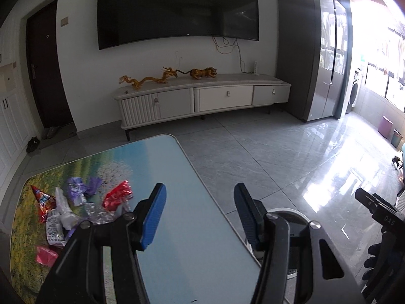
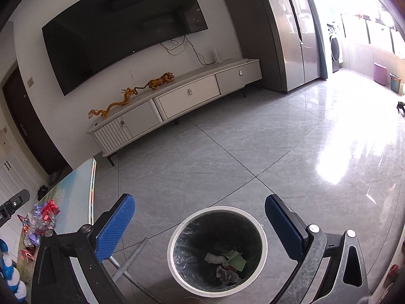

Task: Collect trash
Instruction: 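Move both tools back over the table toward the remaining trash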

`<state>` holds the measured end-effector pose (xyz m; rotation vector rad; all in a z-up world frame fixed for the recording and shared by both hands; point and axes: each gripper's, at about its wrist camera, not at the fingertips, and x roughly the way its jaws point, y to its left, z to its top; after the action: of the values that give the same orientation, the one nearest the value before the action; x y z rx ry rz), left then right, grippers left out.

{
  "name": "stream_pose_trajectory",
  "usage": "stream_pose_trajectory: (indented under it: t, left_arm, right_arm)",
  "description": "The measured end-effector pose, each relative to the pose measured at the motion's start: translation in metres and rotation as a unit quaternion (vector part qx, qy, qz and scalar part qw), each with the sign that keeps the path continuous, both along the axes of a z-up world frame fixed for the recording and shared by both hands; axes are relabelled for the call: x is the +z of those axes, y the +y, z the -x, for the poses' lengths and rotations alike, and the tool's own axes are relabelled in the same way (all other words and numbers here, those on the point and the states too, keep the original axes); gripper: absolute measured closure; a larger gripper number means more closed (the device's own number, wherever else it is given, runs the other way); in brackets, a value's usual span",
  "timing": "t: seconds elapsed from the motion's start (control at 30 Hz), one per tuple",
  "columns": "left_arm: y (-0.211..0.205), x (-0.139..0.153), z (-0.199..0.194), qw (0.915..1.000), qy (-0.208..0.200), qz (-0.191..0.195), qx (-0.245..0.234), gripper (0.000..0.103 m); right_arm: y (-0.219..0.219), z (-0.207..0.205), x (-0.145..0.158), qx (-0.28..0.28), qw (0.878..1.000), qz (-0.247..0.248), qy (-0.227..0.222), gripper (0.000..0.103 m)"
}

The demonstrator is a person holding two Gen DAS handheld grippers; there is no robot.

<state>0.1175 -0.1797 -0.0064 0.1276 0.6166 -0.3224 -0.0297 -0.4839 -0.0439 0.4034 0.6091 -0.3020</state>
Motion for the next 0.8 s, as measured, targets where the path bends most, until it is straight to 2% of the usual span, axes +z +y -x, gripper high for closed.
stream_pose_trajectory:
  t: [0.4,0.8]
  left_arm:
    - [0.093,0.023,0.030,0.9946,-0.041,0.026,0.092,0.035]
    - [0.160,0.024,0.043,0.9868,-0.040,0.058,0.146,0.035]
  right_arm:
    - [0.056,-0.009,0.027,0.043,0.999,0.027,-0.004,0.000]
    - [0.114,-0.027,0.047,0.102,0.993,0.059,-0.004,0.000]
